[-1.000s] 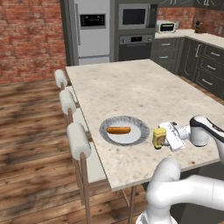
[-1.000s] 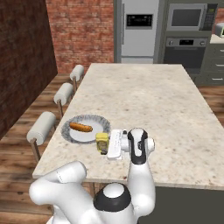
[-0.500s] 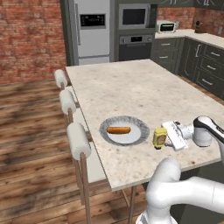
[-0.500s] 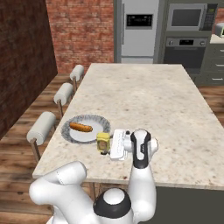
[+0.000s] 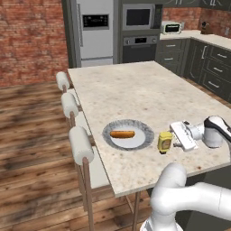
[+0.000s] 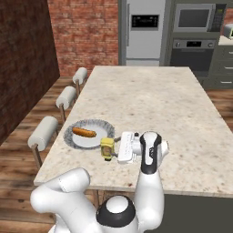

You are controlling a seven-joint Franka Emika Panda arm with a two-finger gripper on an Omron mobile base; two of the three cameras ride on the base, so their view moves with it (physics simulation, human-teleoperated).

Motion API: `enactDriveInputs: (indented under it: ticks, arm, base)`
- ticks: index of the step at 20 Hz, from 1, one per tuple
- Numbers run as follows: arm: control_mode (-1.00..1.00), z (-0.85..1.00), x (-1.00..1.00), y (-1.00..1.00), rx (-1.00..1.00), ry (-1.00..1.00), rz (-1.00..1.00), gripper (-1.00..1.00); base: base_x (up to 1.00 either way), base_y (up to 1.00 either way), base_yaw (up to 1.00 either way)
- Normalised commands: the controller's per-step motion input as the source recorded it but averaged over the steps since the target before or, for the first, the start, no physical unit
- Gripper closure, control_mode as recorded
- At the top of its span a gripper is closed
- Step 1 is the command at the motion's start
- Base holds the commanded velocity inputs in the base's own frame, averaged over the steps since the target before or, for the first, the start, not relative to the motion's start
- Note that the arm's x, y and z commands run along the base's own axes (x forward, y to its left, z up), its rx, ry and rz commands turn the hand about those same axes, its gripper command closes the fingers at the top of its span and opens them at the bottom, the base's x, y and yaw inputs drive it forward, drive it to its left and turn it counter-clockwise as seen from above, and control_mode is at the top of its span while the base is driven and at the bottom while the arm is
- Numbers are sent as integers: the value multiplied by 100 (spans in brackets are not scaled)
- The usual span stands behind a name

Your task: Move the hot dog bun to the plate on the dining table and place the condiment next to that plate. Then navigate to the fridge and take the sausage and place it on the plate as well.

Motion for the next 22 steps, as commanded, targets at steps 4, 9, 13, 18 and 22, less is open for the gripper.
enactDriveInputs:
  ticks: [4, 9, 13, 18, 22]
  arm:
    - [-100, 44, -18, -24, -2, 0, -2, -100]
    - [-100, 67, -35, -6, -9, 0, -7, -100]
    - [-100, 71, -73, 0, -9, 0, -13, -100]
    - [-100, 67, -99, 19, -8, 0, -19, -100]
    - [-100, 64, -90, 44, -9, 2, -23, -100]
  base:
    - [0, 0, 0]
    - [0, 0, 0]
    - [0, 0, 0]
    - [0, 0, 0]
    - [0, 0, 0]
